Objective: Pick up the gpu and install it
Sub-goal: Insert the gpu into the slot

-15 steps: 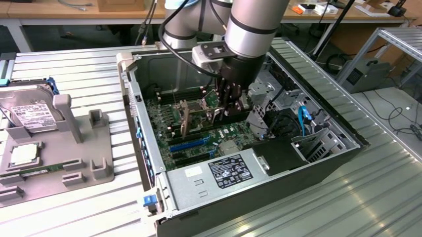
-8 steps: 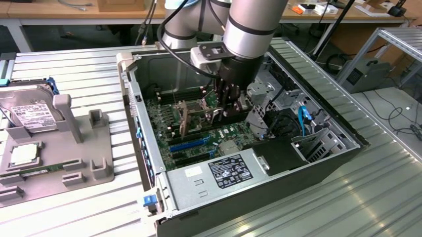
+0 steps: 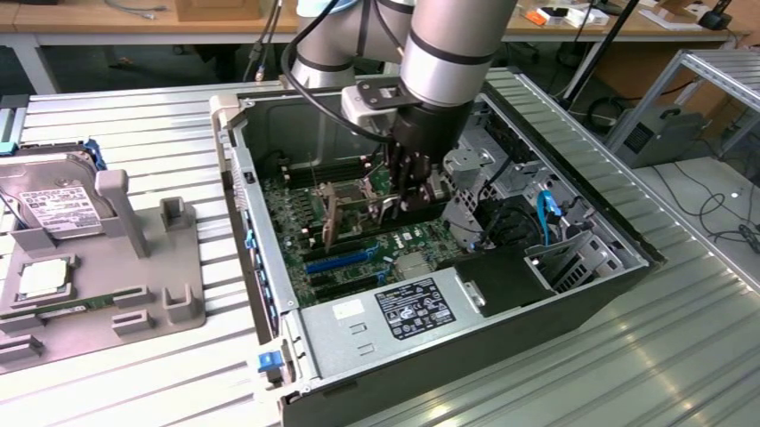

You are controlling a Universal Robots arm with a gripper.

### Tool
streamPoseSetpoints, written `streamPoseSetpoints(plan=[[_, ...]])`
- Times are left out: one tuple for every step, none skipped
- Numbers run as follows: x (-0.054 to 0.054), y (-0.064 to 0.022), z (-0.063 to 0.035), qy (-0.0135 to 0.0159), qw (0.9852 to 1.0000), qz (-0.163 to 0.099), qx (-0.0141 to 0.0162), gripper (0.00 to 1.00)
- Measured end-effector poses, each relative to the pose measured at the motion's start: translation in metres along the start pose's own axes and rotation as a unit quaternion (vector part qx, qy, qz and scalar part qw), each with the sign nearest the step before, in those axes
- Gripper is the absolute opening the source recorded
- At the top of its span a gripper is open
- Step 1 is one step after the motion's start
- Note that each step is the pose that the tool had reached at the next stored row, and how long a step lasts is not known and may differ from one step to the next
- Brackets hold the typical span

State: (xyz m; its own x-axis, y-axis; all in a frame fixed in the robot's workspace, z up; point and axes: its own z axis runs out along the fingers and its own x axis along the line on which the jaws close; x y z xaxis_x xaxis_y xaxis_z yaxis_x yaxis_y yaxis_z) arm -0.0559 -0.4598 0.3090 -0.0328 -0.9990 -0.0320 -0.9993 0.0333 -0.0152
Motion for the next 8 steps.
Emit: streamPoseSetpoints(plan=[[0.0000,0.0003,0.0002,0.0000,1.0000,0.000,0.0000,0.27],[0.0000,0.0004,0.0005,0.0000,1.0000,0.000,0.0000,0.27],[0.0000,0.0004,0.0006,0.0000,1.0000,0.000,0.0000,0.27],[0.0000,0.0005,0.0008,0.0000,1.0000,0.000,0.0000,0.27],[0.0000,0.0006,0.0009,0.0000,1.0000,0.000,0.0000,0.27],[0.0001,0.0008,0.0010,0.0000,1.0000,0.000,0.0000,0.27],[0.0001,0.0011,0.0012,0.0000,1.0000,0.000,0.0000,0.27],[0.0001,0.0013,0.0013,0.0000,1.0000,0.000,0.0000,0.27]])
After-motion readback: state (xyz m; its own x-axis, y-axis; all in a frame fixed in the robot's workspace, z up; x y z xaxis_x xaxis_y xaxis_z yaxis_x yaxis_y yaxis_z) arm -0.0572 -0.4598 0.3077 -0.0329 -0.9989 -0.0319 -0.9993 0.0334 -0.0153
